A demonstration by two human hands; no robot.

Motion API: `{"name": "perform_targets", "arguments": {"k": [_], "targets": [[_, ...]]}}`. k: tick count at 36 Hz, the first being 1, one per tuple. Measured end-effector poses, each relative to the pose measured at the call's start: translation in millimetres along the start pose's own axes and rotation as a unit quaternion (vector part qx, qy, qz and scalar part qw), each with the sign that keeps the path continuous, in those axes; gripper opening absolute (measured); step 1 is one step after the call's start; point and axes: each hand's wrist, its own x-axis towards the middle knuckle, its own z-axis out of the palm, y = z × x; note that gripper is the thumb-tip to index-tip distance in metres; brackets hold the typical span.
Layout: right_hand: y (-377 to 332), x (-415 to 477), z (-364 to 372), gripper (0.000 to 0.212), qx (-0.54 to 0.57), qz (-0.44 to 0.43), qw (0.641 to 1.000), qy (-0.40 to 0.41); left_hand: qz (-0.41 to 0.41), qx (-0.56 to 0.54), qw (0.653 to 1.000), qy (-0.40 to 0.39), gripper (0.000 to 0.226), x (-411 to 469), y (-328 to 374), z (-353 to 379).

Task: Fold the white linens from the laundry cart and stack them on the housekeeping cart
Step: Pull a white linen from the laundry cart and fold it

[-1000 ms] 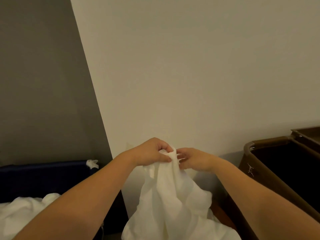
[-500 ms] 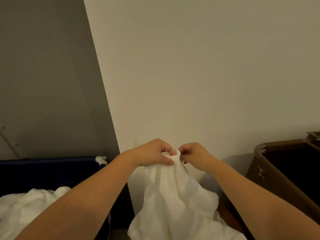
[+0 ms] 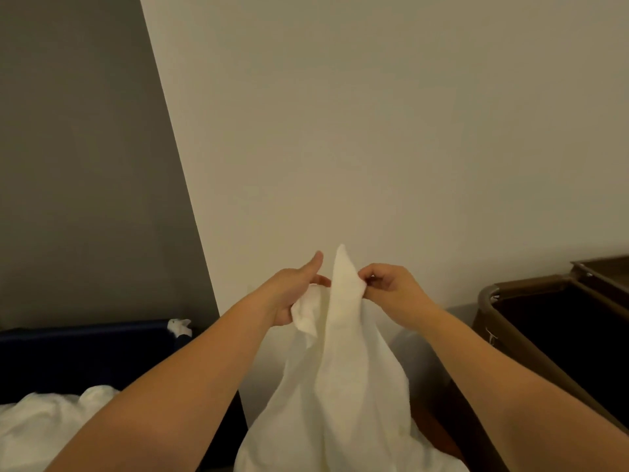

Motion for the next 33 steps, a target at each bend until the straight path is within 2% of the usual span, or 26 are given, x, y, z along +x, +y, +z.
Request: {"name": "perform_targets", "arguments": {"k": [3, 7, 11, 13, 16, 18, 21, 26, 30, 33], "targets": [[1.0, -2.0, 5.9, 0.015, -0.06, -0.015, 0.997, -0.035, 0.005, 0.0, 1.0, -0.031, 0.064, 1.6, 5.2, 7.3], [2.8, -7.9, 14.1, 0.03, -0.062, -0.008, 0.998, -0.022, 0.028, -0.014, 0.999, -0.003, 0.034, 4.5, 2.8, 10.4], [2.5, -13.3, 18.1, 0.022, -0.034, 0.036, 0.999, 0.008, 0.039, -0.052, 0.998, 0.002, 0.02, 1.8, 2.0, 9.5], [-3.7, -16.2, 21.6, 0.014, -0.026, 0.034, 0.999, -0.002, 0.045, -0.063, 0.997, 0.001, 0.021, 1.3, 1.9, 10.9], [-12.9, -18.5, 30.7, 0.032, -0.037, 0.019, 0.999, -0.01, 0.049, -0.086, 0.995, -0.007, 0.028, 1.5, 1.0, 14.5], [-15.2, -18.6, 37.0, 0.036, -0.059, 0.019, 0.998, -0.007, 0.053, -0.101, 0.993, -0.005, 0.028, 1.3, 0.6, 15.3], [-13.7, -18.3, 40.3, 0.029, -0.058, 0.028, 0.998, -0.008, 0.067, -0.1, 0.993, 0.008, 0.025, 1.2, -0.4, 14.2], [-12.2, -18.5, 42.8, 0.029, -0.027, 0.036, 0.999, -0.019, 0.081, -0.101, 0.992, -0.007, 0.016, 0.9, -3.3, 10.6], [-12.2, -14.6, 41.4, 0.023, 0.003, 0.05, 0.999, 0.017, 0.082, -0.085, 0.993, -0.027, 0.025, 1.0, -4.2, 6.7], [-11.4, -12.8, 40.0, 0.019, 0.046, 0.073, 0.996, 0.037, 0.089, -0.074, 0.991, -0.059, 0.045, -2.0, -4.3, 3.1]]}}
